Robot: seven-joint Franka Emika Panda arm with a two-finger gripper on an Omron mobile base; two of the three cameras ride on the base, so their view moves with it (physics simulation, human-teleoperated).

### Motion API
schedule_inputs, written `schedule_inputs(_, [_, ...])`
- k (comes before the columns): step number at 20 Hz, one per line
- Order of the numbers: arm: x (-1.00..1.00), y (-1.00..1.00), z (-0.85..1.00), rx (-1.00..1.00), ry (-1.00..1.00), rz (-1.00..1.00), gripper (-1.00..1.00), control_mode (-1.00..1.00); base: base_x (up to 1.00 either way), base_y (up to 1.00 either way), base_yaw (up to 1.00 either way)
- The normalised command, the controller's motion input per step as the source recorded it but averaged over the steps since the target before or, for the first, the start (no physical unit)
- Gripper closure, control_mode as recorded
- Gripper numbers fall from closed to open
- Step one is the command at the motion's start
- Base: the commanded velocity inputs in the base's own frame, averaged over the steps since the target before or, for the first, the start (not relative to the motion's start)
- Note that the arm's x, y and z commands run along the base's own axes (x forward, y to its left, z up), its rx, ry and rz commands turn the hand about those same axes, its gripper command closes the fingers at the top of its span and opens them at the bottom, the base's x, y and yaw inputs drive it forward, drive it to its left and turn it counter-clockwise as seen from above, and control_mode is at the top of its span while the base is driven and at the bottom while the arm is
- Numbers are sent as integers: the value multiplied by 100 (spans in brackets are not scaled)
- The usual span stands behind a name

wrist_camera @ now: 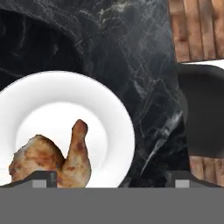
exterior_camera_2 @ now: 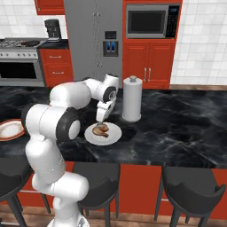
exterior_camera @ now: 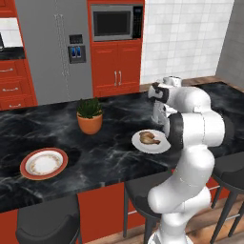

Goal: Take the chicken drumsticks from the pan and place one on each plate on the dining counter.

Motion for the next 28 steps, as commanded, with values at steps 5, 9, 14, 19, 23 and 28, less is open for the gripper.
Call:
schedule_inputs(5, [-96, 0, 42, 0, -100, 9, -100, -100, 0, 0, 0])
schedule_inputs(9, [-100, 0, 73, 0, -80, 6, -100, -100, 0, 0, 0])
schedule_inputs(14, [-61, 0, 54, 0, -29, 2, -100, -100, 0, 0, 0])
schedule_inputs(19, [8, 1, -8, 0, 16, 0, -100, -100, 0, 0, 0])
schedule_inputs(23, [28, 6, -27, 0, 25, 0, -100, -100, 0, 0, 0])
schedule_inputs(28, [23, 1, -30, 0, 17, 0, -100, 100, 1, 0, 0])
